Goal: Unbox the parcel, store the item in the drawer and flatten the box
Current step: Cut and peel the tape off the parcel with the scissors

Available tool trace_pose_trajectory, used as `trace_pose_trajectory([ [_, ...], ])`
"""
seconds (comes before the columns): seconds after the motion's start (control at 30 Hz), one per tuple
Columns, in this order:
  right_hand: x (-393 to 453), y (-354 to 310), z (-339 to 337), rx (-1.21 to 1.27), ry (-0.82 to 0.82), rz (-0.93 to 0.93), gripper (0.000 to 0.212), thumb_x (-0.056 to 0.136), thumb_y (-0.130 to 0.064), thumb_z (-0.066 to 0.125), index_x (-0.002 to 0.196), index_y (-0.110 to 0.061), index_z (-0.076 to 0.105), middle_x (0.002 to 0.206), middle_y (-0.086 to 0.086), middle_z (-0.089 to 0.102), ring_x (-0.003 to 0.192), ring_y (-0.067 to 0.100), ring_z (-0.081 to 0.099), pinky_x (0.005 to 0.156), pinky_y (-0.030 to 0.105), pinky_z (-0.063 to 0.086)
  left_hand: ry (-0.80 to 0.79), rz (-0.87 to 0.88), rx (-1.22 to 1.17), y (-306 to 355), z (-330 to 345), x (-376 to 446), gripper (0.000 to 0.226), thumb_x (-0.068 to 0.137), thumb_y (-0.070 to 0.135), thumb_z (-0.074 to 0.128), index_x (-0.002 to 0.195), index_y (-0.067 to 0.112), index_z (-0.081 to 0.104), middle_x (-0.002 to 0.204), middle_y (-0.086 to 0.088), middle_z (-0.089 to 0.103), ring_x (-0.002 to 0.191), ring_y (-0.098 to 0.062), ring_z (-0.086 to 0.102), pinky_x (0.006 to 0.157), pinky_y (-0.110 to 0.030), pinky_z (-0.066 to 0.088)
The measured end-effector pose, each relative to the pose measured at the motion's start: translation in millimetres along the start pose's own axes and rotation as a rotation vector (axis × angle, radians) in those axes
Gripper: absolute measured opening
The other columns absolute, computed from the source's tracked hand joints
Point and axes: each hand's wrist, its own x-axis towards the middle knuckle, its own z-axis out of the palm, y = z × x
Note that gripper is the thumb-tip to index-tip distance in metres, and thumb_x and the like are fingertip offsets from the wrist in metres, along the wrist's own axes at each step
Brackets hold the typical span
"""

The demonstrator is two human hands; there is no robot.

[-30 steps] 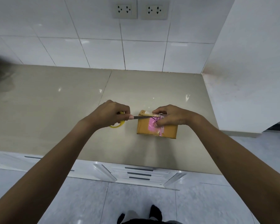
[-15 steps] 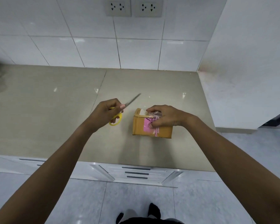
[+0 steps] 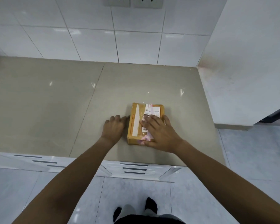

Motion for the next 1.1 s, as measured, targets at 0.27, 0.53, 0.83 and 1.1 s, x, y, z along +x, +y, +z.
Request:
trace_pose_trajectory([
  [0.27,-23,-4,12,0.211,0.228,-0.042,0.061,0.086,-0.062,0.047,0.126,-0.016,0.058,0.135,0.003,0.055,0.129,0.02,0.046,0.11,0.045,0.03,0.027,0.078,-0.039,7,1,-2,0.04,0.082,0.018,0.065,0.121,0.011,0.06,0.091,-0.014,0.065,0.078,-0.032,0.062,0.061,-0.036,0.052],
  [0.53,-28,10,7,0.398,0.312,-0.022,0.046,0.08,-0.033,0.056,0.118,-0.01,0.066,0.128,0.006,0.062,0.119,0.019,0.055,0.099,0.034,0.042,0.08,0.06,-0.257,3,-8,2,0.025,0.095,0.024,0.05,0.113,0.014,0.065,0.092,-0.013,0.066,0.079,-0.03,0.061,0.063,-0.037,0.055],
  [0.83,-11,16,1,0.029,0.373,-0.278,0.021,0.092,-0.027,0.054,0.096,-0.014,0.07,0.104,0.004,0.07,0.087,0.025,0.064,0.069,0.035,0.05,0.034,-0.29,-1.063,40,-60,16,0.038,0.102,0.027,0.037,0.13,0.013,0.058,0.131,-0.006,0.062,0.121,-0.023,0.055,0.107,-0.037,0.042],
  [1.1,-22,14,3,0.152,0.342,-0.274,0.032,0.086,-0.039,0.061,0.104,-0.013,0.068,0.117,0.004,0.067,0.103,0.023,0.062,0.082,0.037,0.047,-0.165,-0.175,-0.981,49,-55,10,0.048,0.102,0.016,0.037,0.149,0.024,0.032,0.148,-0.003,0.045,0.134,-0.026,0.043,0.11,-0.03,0.032],
])
